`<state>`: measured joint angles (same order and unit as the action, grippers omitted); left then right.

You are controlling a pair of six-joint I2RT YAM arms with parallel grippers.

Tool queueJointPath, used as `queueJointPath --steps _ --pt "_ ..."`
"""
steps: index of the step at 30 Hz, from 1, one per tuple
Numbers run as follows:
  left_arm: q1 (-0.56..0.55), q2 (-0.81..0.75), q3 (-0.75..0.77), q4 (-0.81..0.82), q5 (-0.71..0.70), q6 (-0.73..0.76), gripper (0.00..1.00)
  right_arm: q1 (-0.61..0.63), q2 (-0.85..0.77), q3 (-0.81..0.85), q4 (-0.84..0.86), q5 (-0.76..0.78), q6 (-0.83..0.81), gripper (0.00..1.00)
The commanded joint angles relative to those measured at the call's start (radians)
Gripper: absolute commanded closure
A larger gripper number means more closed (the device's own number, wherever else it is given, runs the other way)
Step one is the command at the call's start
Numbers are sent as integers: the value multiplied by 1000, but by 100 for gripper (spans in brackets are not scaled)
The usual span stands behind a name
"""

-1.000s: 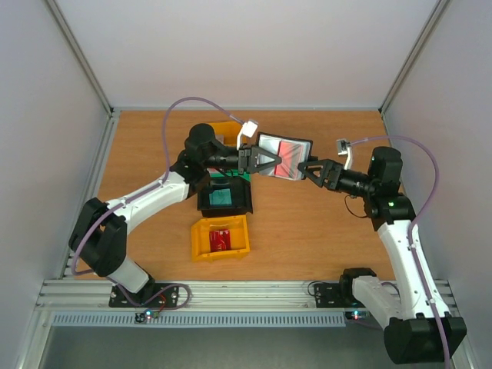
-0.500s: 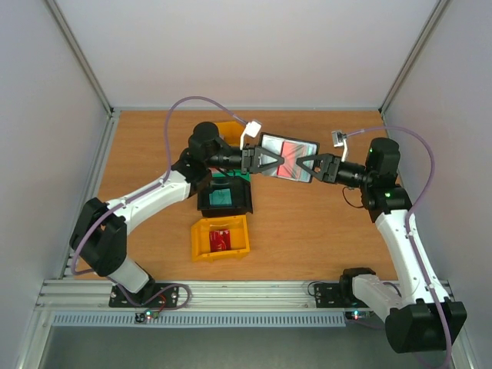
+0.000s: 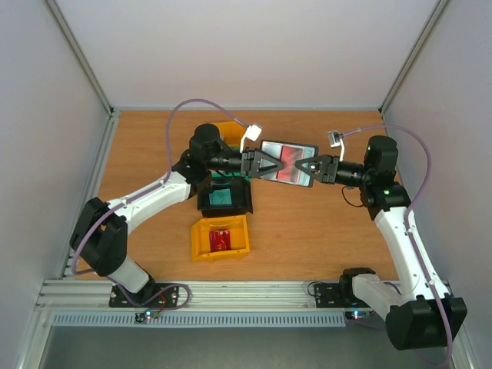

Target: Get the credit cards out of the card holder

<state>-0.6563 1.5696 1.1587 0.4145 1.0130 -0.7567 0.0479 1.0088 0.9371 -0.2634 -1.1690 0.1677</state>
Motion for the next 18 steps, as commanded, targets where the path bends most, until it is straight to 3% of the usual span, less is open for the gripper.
queueJointPath --steps 1,8,14,17,18 --pt "8 -36 -37 183 44 -90 72 1 -1 61 -46 -15 -51 99" --pt "11 -18 -18 186 44 -138 99 1 -5 89 -77 -29 -83 99" --pt "24 -45 -58 242 74 -204 100 -2 -14 101 -163 -29 -144 96" --pt "25 -71 -74 220 69 -208 100 -2 -13 103 -172 -30 -142 79" --pt "26 -80 -77 198 61 -191 100 -2 -10 103 -167 -32 -136 68"
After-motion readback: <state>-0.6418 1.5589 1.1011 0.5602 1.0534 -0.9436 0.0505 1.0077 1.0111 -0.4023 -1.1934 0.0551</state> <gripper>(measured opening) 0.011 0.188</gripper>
